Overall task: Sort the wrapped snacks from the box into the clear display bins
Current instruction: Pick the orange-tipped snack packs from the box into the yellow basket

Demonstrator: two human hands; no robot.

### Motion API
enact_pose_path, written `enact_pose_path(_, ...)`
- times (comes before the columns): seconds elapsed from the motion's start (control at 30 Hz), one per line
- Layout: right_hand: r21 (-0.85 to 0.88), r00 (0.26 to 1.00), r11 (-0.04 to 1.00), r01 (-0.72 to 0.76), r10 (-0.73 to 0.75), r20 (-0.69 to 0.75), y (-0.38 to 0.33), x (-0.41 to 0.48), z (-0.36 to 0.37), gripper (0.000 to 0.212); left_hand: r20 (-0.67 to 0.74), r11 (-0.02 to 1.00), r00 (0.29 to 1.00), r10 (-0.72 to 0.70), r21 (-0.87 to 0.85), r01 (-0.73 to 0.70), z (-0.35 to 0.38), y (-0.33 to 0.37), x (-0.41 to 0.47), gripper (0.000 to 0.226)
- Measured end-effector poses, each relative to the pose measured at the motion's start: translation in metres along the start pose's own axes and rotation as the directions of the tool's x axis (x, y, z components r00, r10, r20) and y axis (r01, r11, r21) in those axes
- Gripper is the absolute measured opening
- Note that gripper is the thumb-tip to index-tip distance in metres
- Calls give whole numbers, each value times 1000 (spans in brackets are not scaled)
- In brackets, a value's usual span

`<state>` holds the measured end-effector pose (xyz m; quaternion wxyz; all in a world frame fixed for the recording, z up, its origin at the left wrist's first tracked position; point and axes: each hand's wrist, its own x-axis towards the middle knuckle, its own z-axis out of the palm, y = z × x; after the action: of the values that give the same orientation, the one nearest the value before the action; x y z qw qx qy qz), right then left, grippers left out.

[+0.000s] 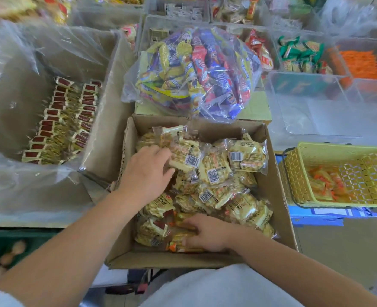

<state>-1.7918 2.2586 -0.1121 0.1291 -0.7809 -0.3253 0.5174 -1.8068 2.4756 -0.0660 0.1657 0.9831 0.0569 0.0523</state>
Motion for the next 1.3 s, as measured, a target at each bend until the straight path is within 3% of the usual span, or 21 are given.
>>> enact_pose_path(0.07, -35, 999, 999, -33, 33, -10, 2, 15, 6, 76, 245, 996, 966, -84, -18, 91, 9, -1, -30, 38)
enact_pose_path(0.17, -65, 997, 995, -69, 67, -32, 7, 32, 15, 99, 569, 980, 798, -196, 82, 181, 27, -2, -66, 79)
enact_pose_path(0.3, -218, 995, 972, -92, 81, -57, 13, 42, 26, 124, 696, 968, 677, -239, 222, 114, 46, 0, -79, 111)
enact_pose_path(0.43, -245, 989, 960, -133, 113, -96, 18, 44, 24, 137, 706, 950, 644, -294, 290, 115, 55, -2, -78, 119)
enact_pose_path(0.57, -251, 987, 957, -142, 120, -103, 19, 48, 26, 144, 704, 934, 636, -316, 347, 79, 57, -2, -74, 100)
enact_pose_path(0.67, -272, 985, 952, -139, 104, -139, 20, 52, 27, 144, 733, 939, 593, -332, 314, 138, 58, -4, -71, 98)
enact_pose_path(0.77, -220, 990, 968, -123, 104, -96, 24, 54, 26, 131, 781, 931, 522, -344, 210, 299, 59, -7, -71, 108)
enact_pose_path(0.87, -182, 994, 977, -111, 108, -27, 24, 56, 23, 114, 782, 908, 520, -343, 133, 398, 59, -7, -68, 137)
enact_pose_path(0.9, -174, 995, 980, -101, 101, -8, 23, 57, 22, 110, 781, 901, 527, -335, 103, 421, 59, -7, -66, 136)
enact_pose_path(1.03, -111, 990, 989, -93, 104, 95, 24, 61, 22, 102, 726, 914, 600, -336, 96, 395, 62, -9, -67, 103)
enact_pose_path(1.13, -79, 978, 988, -131, 142, 151, 26, 63, 20, 98, 667, 929, 660, -347, 146, 340, 66, -9, -71, 95)
enact_pose_path(1.3, -57, 957, 982, -179, 187, 220, 22, 66, 9, 119, 662, 899, 625, -412, 184, 398, 65, -9, -68, 63)
